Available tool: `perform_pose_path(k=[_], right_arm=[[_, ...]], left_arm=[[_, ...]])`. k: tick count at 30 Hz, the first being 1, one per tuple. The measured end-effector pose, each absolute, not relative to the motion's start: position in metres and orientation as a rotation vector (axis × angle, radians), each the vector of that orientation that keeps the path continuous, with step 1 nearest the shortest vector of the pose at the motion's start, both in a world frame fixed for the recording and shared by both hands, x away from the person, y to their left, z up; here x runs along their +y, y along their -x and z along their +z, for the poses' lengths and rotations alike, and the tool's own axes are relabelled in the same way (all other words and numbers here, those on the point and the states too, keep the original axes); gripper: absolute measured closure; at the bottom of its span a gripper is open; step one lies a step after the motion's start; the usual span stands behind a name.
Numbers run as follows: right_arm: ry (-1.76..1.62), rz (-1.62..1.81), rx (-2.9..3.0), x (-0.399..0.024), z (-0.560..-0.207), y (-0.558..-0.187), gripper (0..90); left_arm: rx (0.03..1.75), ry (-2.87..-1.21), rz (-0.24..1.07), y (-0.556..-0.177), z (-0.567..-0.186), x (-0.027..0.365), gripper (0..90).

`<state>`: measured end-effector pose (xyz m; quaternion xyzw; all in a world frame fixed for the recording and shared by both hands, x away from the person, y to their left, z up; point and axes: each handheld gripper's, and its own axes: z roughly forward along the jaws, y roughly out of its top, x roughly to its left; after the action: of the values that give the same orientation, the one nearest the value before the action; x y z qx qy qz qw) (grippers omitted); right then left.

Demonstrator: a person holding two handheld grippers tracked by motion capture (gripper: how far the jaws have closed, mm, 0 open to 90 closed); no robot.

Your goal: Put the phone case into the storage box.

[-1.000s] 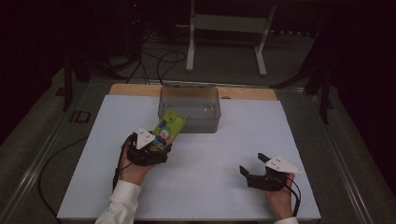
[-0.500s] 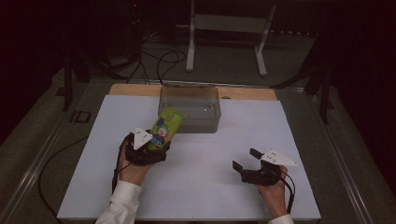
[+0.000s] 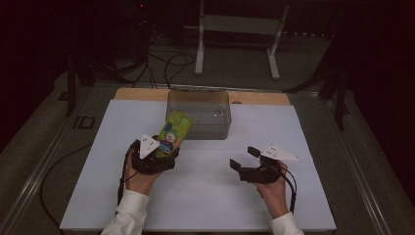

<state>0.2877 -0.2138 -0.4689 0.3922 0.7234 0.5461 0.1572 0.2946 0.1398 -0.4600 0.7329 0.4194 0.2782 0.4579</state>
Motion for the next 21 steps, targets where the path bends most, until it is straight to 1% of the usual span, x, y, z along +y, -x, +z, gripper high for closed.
perform_pose_path(k=[21], right_arm=[[-1.085, 1.649, 2.113, -0.157, -0.442, -0.311, 9.7]], left_arm=[[1.026, -1.763, 0.685, -0.291, -0.456, 0.137, 15.5]])
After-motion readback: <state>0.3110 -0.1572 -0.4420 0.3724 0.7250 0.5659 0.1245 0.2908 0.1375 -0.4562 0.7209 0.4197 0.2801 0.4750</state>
